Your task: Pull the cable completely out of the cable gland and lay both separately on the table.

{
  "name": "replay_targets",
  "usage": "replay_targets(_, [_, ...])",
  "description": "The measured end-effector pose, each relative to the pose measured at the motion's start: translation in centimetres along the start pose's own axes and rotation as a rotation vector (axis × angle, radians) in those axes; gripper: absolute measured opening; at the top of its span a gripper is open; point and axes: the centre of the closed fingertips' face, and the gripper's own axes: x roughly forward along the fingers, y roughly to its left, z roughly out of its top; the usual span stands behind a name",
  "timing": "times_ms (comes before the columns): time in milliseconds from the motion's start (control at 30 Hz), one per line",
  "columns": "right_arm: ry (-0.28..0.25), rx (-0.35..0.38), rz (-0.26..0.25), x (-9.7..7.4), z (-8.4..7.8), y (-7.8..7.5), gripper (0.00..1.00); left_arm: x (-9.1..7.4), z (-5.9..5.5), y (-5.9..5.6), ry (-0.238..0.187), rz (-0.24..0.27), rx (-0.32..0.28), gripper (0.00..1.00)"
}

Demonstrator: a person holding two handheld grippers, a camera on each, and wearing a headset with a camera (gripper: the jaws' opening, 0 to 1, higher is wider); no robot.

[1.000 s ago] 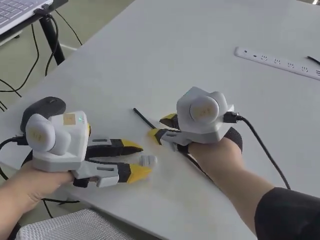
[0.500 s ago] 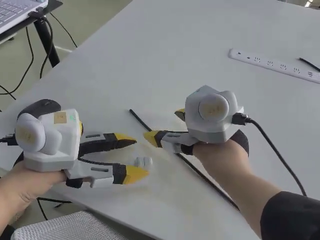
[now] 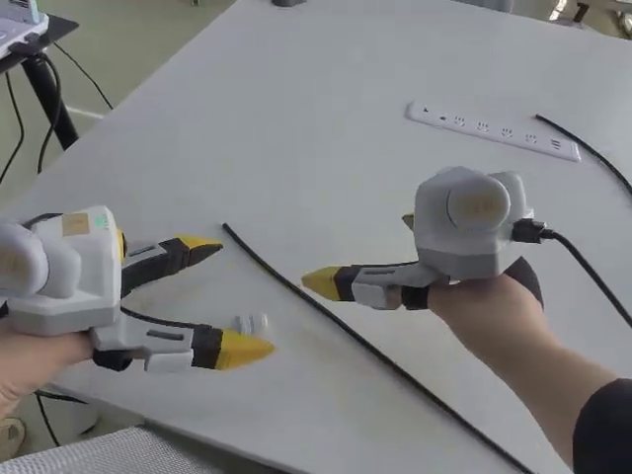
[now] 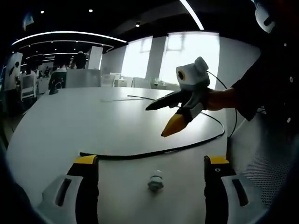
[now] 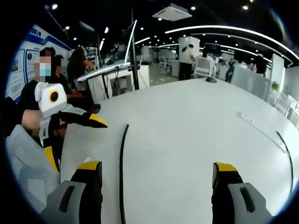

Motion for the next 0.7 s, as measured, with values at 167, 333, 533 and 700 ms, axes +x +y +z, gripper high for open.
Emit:
replay_targets(167, [0.001,0.014,-0.035,-3.2,-0.5,-1.1,0.99,0.2,0.7,-0.7,-0.005,-0.015,0.007,0.99])
replay_targets(333, [0.000,0.045,-0.071,-6.6,-1.1,-1.7,0.99,0.3,1.4,-1.2,0.008,-0.018,0.019,0.99])
replay_targets(533, [0.015,0.110,-0.112,-10.9,-2.9,-2.7,0.99,0.4,2.4,-1.9,0.018,-0.010,0.044,0.99])
replay_targets(700, [0.035,0.154,-0.155,-14.6,-5.2,-3.6,0.97,0.4,4.3,-2.5,0.011,0.005,0.047,0.99])
